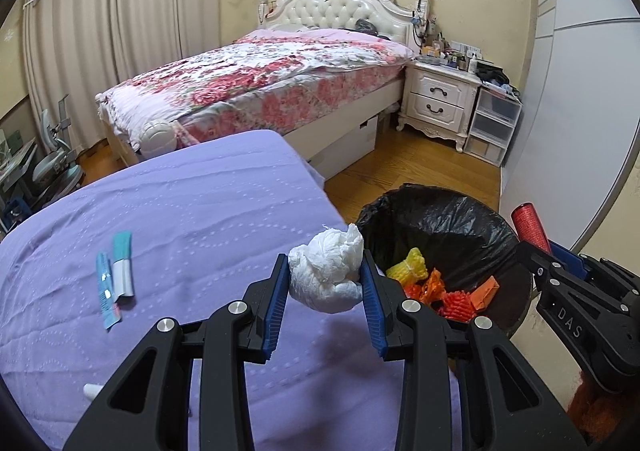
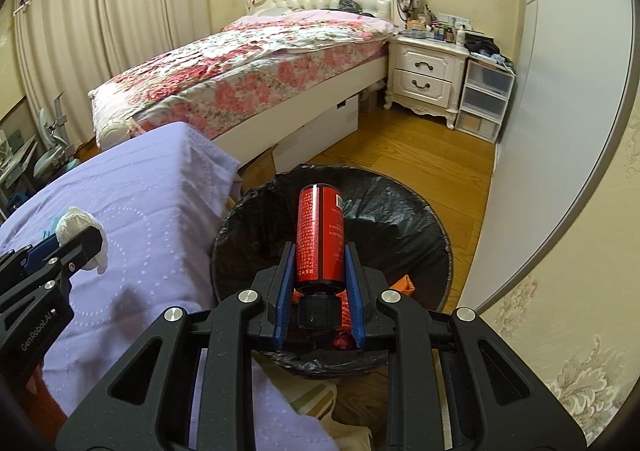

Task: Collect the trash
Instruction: 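Open both grippers to drop the tissue and can into the bin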

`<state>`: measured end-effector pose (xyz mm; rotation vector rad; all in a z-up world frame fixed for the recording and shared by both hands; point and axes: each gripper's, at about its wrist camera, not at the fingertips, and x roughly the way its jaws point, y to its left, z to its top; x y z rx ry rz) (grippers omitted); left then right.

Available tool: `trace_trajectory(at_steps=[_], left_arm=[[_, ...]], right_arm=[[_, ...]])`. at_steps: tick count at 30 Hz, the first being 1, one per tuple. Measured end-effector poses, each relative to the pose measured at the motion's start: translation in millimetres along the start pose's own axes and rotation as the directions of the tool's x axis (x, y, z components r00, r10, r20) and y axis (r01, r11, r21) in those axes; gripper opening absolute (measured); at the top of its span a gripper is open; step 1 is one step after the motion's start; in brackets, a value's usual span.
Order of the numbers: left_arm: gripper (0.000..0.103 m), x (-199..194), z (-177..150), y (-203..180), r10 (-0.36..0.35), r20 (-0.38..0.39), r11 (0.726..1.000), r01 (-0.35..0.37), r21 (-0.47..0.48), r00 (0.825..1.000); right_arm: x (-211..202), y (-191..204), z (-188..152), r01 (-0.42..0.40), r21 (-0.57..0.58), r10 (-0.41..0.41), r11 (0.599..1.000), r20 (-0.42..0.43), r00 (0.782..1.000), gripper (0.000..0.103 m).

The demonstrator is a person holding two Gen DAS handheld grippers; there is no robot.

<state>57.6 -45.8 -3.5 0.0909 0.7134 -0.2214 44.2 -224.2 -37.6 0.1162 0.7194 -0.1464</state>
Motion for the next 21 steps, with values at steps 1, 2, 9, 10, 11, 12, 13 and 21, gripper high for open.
trace_trajectory(at_steps=[1, 2, 9, 10, 11, 12, 13, 21], left_arm=[[0.036, 3.6, 1.9, -3.6, -0.002, -0.002, 1.0, 0.002, 0.003, 1.0], [0.036, 5.6, 2.4, -5.8, -0.003, -0.004, 1.0, 0.003, 0.005, 1.0], [0.036, 31.6, 9.8, -25.6, -0.004, -0.029, 1.0, 0.005, 0.026, 1.0], [0.036, 35.0, 9.7, -28.5, -0.004, -0.032, 0.999, 0.005, 0.034, 0.999], [0.036, 38.1, 10.1, -31.3, -0.004, -0.037, 0.999, 0.005, 0.04, 0.999], [0.036, 41.0, 10.6, -33.6, -0.004, -0.042, 0.999, 0.006, 0.043, 0.999], [0.036, 42.8, 11.1, -33.2, -0.006, -0.046, 0.999, 0.008, 0.044, 0.999], [0.036, 57.6, 18.4, -41.4, 0.003, -0.053, 0.998, 0.0, 0.063, 0.999]], right_arm=[[1.8, -2.6, 0.8, 0.005, 0.004, -0.005, 1.0, -0.001, 1.0, 0.023], [3.8, -4.8, 1.5, 0.008, 0.009, -0.008, 1.0, -0.002, 1.0, 0.023], [19.3, -15.3, 6.4, 0.035, 0.035, -0.034, 0.999, -0.015, 0.999, 0.023], [21.2, -16.0, 6.9, 0.038, 0.039, -0.038, 0.999, -0.016, 0.999, 0.023], [22.5, -15.8, 6.7, 0.041, 0.042, -0.04, 0.998, -0.017, 0.999, 0.023], [24.8, -16.4, 7.7, 0.044, 0.046, -0.043, 0.998, -0.018, 0.999, 0.023], [26.2, -17.2, 8.1, 0.046, 0.048, -0.045, 0.998, -0.019, 0.999, 0.023], [39.5, -25.1, 13.1, 0.064, 0.079, -0.062, 0.995, -0.029, 0.998, 0.023]])
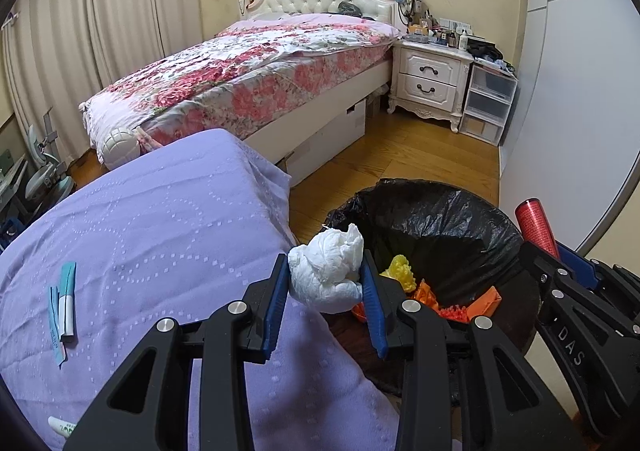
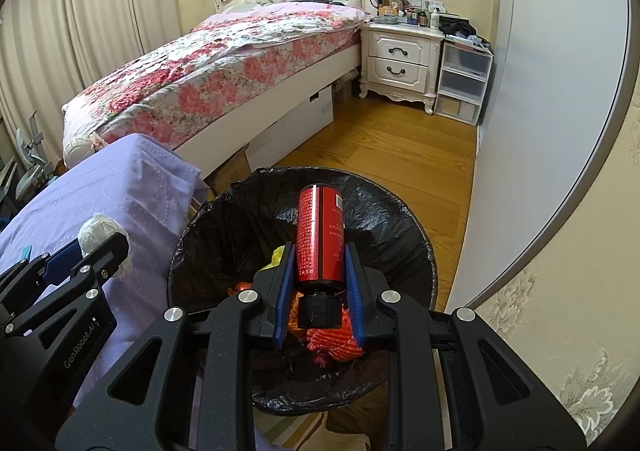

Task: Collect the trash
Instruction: 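Open both grippers to drop the tissue and can into the bin, then move both open grippers back over the bed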

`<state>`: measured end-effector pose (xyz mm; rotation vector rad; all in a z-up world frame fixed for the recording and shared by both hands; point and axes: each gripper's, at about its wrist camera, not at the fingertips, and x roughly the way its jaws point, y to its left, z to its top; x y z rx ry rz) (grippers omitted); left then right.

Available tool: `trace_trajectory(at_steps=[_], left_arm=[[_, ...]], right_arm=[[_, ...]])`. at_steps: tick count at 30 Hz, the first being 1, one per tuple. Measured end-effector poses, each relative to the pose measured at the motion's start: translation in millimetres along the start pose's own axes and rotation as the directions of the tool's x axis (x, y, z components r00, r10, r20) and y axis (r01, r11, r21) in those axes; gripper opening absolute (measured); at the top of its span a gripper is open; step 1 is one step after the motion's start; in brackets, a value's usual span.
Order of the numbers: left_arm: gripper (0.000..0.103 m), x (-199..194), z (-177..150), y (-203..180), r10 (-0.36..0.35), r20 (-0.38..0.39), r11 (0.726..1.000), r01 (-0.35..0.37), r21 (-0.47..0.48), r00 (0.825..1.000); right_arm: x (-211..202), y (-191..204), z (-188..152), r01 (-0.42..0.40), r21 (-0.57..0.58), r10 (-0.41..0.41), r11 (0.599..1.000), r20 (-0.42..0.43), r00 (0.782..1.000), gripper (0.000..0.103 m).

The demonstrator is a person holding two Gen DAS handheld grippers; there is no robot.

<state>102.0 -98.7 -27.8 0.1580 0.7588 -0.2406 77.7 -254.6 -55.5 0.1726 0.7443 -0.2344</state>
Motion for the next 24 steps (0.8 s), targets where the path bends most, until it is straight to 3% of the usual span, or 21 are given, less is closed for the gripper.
trace_trajectory(at_steps=[7, 11, 14, 15, 17, 24], left_arm=[[0.036, 5.7, 5.0, -5.0, 0.003, 0.005, 1.0, -0.003, 0.018, 1.0], [0.041, 6.4, 6.9, -7.9, 0.01, 0.01, 0.999, -0.01, 0.03, 1.0], [0.05, 6.5, 6.8, -8.9, 0.015, 0.012, 0.999, -0.015, 0.035, 1.0], [0.052, 6.0, 6.7, -9.2, 0.016, 0.014, 0.999, -0.017, 0.037, 1.0], [0.061, 5.0, 6.9, -8.9, 0.019, 0.02, 0.999, -0.02, 0.037, 1.0], [0.071, 0.9, 6.5, -4.1, 0.031, 0.026, 0.999, -0.031, 0.028, 0.999]], right_arm=[[8.4, -5.6, 4.1, 0.011, 0.019, -0.011, 1.0, -0.012, 1.0, 0.023], [10.7, -5.7, 5.8, 0.022, 0.018, -0.021, 1.0, -0.01, 1.0, 0.024], [9.8, -5.8, 5.3, 0.028, 0.019, -0.028, 0.999, -0.006, 1.0, 0.033], [9.7, -6.8, 5.6, 0.032, 0.02, -0.032, 0.999, -0.003, 0.999, 0.04], [8.0, -7.7, 5.3, 0.04, 0.023, -0.04, 0.999, 0.005, 0.999, 0.043], [2.8, -13.3, 6.5, 0.056, 0.039, -0.057, 0.998, 0.019, 0.998, 0.057]])
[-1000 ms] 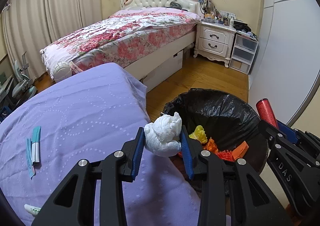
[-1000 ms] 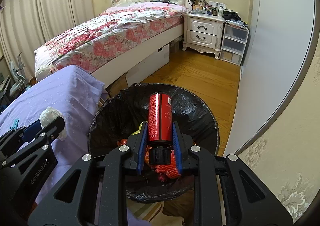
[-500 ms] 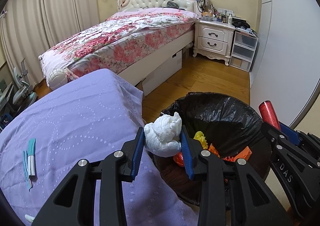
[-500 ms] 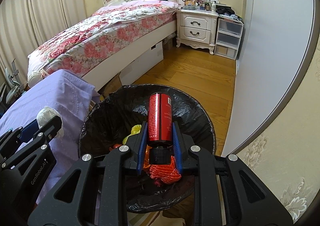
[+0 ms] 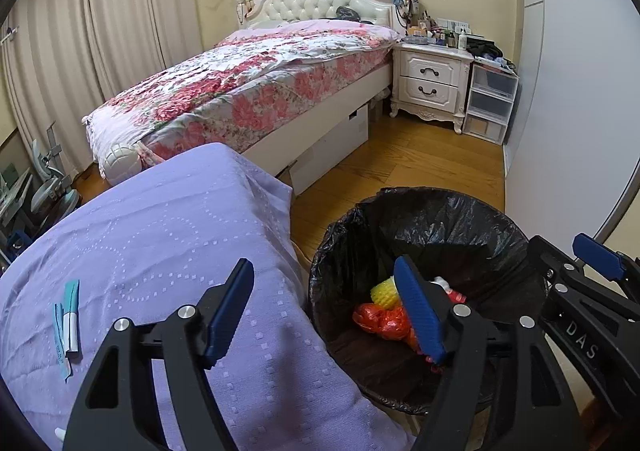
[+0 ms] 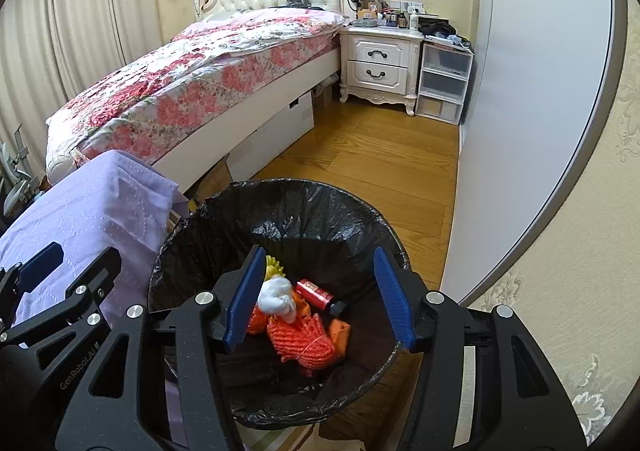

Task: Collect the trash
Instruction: 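Move both open grippers back over the bed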

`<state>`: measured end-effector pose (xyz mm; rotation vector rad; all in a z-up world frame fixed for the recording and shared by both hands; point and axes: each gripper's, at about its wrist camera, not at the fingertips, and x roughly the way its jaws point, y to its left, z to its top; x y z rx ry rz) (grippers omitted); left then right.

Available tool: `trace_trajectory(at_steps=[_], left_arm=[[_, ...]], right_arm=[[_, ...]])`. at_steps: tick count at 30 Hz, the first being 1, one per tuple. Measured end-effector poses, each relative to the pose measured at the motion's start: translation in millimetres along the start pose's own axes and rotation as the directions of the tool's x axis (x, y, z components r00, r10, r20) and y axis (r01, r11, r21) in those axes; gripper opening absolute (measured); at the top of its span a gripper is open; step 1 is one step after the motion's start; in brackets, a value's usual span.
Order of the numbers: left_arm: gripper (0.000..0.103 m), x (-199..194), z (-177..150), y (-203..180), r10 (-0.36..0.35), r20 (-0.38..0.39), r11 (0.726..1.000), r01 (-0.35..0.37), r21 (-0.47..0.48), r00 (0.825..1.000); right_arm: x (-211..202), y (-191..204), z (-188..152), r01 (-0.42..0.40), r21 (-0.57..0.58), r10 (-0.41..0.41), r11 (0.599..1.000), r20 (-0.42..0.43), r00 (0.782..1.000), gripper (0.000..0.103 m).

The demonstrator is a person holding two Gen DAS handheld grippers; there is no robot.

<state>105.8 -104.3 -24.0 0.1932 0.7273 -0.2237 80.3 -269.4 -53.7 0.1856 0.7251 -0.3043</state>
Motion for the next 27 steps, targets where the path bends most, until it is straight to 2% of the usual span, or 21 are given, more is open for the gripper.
trace_trajectory(at_steps=[3, 8, 27], left_arm=[[0.071, -2.9, -0.5, 3.1, 0.004, -0.001, 1.0, -0.004, -0.005, 1.0], [0.074, -12.6, -3.7, 9.0, 0.02, 0.006, 1.0, -0.019, -0.014, 1.0], [0.076, -53.7, -36.5, 48.0, 0.042, -0.002, 0.995, -0.042, -0.086, 0.999]], right_arm=[[-2.8, -1.3, -1.1, 0.017, 0.002, -0.017, 1.0, 0.013, 1.0, 0.069], [-7.8, -3.0, -1.8, 0.023, 0.002, -0.023, 1.0, 0.021, 1.0, 0.077], [-39.5, 13.5, -25.3, -0.048, -0.044, 0.048, 0.998, 0.003, 0.999, 0.08]])
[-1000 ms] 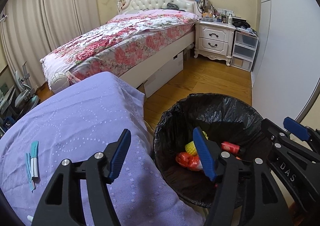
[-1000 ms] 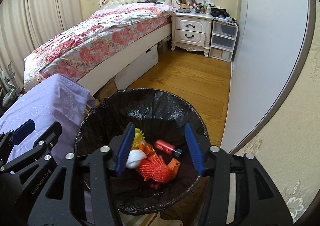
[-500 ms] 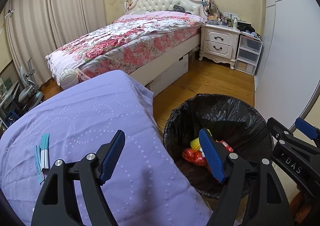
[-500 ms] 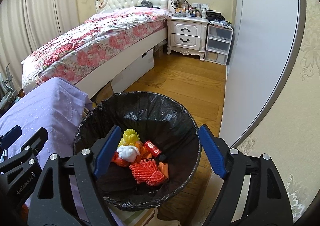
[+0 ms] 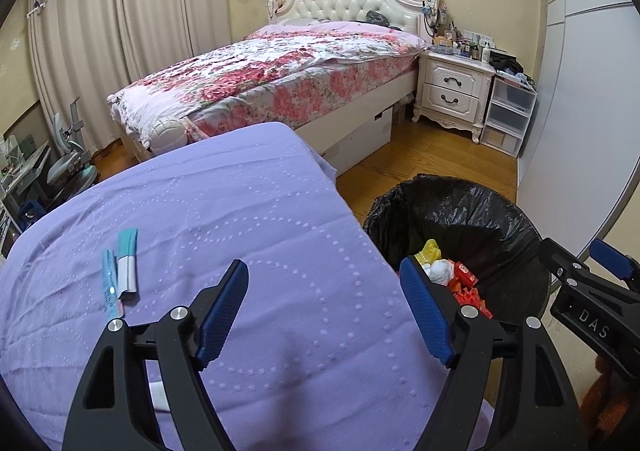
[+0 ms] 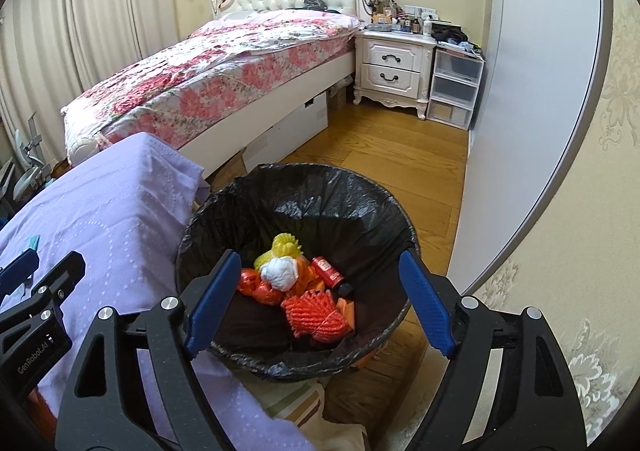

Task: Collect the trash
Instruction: 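Move both open grippers back over the bed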

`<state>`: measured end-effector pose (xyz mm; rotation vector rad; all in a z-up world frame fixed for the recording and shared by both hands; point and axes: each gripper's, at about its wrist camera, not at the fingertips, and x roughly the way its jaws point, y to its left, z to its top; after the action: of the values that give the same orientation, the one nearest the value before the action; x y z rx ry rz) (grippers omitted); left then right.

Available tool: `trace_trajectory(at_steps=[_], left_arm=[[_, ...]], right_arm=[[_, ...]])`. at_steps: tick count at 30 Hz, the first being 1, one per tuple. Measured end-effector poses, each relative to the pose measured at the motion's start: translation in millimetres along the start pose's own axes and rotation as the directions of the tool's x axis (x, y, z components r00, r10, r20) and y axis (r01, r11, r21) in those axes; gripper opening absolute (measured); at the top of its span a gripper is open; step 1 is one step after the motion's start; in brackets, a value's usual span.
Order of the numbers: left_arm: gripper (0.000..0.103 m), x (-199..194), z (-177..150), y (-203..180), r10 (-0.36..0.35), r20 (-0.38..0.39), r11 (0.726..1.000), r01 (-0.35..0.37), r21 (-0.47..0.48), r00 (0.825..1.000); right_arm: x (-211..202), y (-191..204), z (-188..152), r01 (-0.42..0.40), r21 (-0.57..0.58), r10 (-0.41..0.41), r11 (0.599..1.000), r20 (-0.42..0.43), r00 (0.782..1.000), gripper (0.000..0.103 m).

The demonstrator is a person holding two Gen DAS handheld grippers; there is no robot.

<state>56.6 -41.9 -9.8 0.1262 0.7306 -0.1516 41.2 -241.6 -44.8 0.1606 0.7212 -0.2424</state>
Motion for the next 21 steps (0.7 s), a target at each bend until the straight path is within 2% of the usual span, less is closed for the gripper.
trace_trajectory(at_steps=[11, 21], left_arm=[[0.076, -34.3, -24.1, 27.8, 0.02, 0.001, 1.0, -0.02, -0.022, 1.0], [0.076, -62.9, -50.6, 70.9, 0.09, 0.003, 0.995, -0.09, -0.049, 0.996]], right_arm=[[-34.3, 37.1, -23.4, -0.093, -0.073, 0.094, 0.993, 0.005, 0.996, 0.08], [-53.5, 72.9, -55.3, -0.158, -0.152, 0.156, 0.976, -0.022, 0.987, 0.08]])
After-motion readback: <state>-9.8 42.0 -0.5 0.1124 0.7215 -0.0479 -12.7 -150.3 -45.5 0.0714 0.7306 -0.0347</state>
